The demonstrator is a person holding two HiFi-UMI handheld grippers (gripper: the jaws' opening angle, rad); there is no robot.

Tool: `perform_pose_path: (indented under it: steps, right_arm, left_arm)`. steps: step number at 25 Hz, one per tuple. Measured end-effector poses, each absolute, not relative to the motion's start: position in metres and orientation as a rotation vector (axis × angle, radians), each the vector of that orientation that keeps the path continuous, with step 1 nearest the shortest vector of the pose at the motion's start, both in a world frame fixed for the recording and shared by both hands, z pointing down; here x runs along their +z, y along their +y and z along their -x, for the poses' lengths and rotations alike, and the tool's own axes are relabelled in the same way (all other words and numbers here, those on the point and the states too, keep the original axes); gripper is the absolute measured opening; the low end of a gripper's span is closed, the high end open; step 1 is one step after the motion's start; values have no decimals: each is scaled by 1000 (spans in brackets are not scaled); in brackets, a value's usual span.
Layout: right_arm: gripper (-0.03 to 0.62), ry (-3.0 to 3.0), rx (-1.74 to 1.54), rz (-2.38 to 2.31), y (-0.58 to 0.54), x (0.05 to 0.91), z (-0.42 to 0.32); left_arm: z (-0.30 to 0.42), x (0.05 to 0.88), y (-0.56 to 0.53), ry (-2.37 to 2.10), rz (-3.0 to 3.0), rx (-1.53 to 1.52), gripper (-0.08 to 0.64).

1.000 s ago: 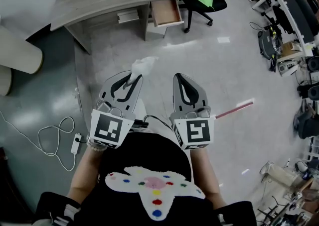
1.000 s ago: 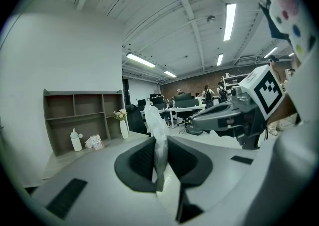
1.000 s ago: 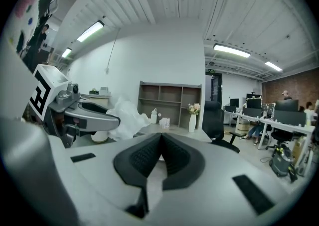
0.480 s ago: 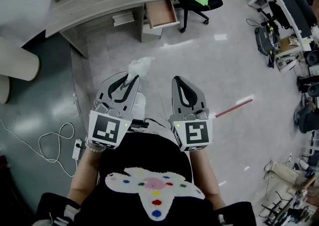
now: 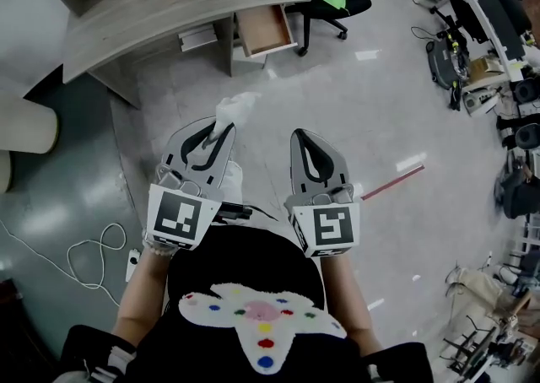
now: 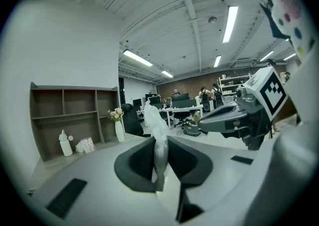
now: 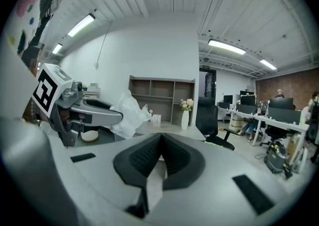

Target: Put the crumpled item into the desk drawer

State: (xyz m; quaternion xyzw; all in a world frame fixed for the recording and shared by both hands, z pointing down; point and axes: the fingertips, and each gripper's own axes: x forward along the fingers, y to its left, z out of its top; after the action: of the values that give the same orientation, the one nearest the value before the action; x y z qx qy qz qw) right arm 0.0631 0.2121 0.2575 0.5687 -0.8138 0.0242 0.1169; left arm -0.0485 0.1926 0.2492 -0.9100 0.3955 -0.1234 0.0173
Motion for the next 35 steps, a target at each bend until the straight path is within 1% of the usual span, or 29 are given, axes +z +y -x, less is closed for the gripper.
perform_pose_path:
  steps: [15,25,35]
  right_arm:
    - [5,-2313,154,-1701,105,260,-61]
    - [5,-2285,128,-1729,40,250,-53]
    - [5,-2252,137,-1728,-20,256,-46]
  left_arm:
    - [56,245,79,1193,2868,-389,63]
    - [59,235,4,1125,2876,-352,63]
    - [69,242,-57,1124,2897,-334,63]
